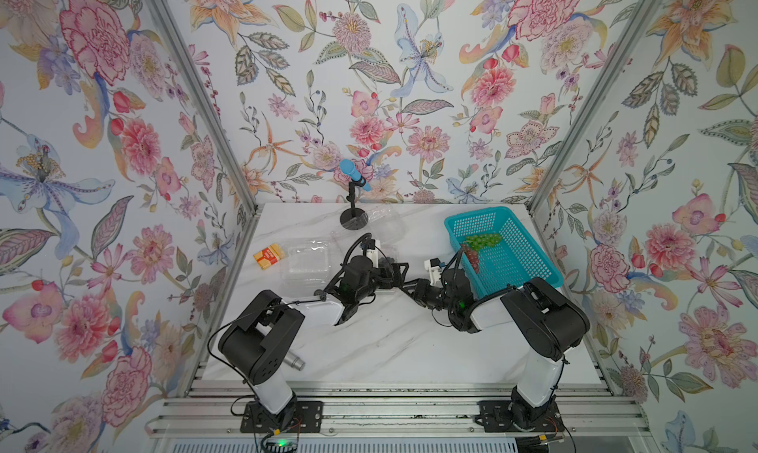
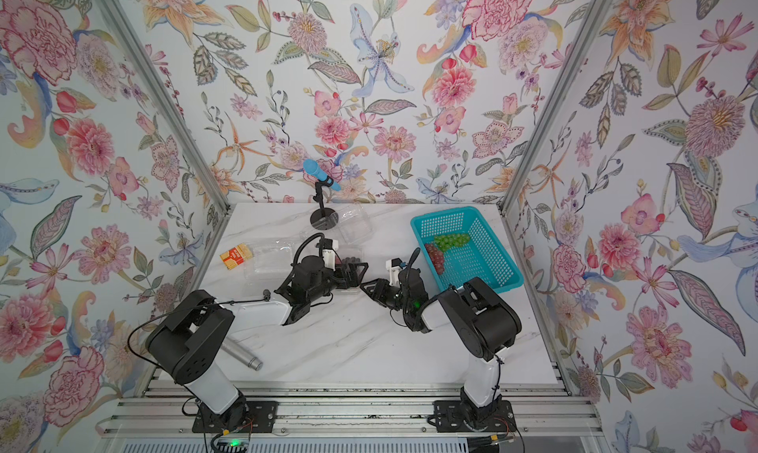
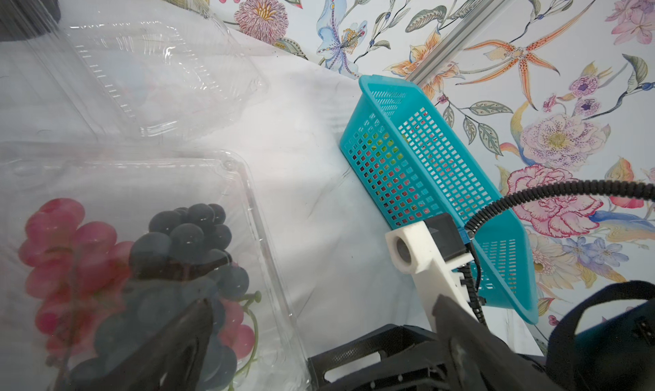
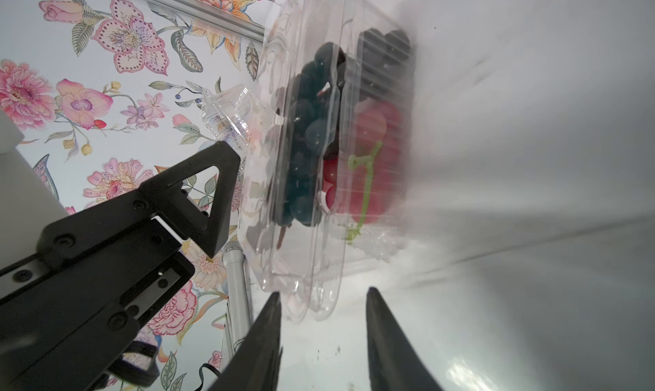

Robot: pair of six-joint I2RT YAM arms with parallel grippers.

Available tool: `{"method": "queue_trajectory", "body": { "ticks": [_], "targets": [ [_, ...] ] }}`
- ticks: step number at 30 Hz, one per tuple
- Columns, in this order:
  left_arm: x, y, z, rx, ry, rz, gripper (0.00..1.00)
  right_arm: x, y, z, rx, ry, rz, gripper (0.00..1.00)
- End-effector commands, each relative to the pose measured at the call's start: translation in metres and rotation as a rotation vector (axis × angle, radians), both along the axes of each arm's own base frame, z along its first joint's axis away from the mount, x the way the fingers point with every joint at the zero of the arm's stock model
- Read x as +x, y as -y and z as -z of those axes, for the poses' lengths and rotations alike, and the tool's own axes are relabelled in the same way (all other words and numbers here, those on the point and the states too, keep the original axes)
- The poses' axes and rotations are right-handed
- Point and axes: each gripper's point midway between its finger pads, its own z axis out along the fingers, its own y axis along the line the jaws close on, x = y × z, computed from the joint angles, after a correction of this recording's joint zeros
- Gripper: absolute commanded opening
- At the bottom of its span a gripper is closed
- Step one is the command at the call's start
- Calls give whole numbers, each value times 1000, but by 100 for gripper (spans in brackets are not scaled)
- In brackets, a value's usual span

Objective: Pack grapes into containers
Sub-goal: Close the packing box at the center of the board.

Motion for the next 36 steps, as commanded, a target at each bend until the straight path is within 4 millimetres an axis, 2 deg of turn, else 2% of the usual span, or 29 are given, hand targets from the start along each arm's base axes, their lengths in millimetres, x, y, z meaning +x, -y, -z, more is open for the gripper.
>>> {"method": "queue_trajectory", "body": {
  "ticks": [1, 9, 36],
  "targets": [
    [-4, 5, 7, -9, -10, 13, 100, 0, -3, -4, 32, 21, 11, 34],
    [-5, 3, 12, -7, -17, 6, 100, 1, -1, 0, 78, 17, 52, 27],
    [-7, 3, 21, -9, -34, 0, 100, 5, -12, 2, 148, -17, 68, 18]
  ]
}}
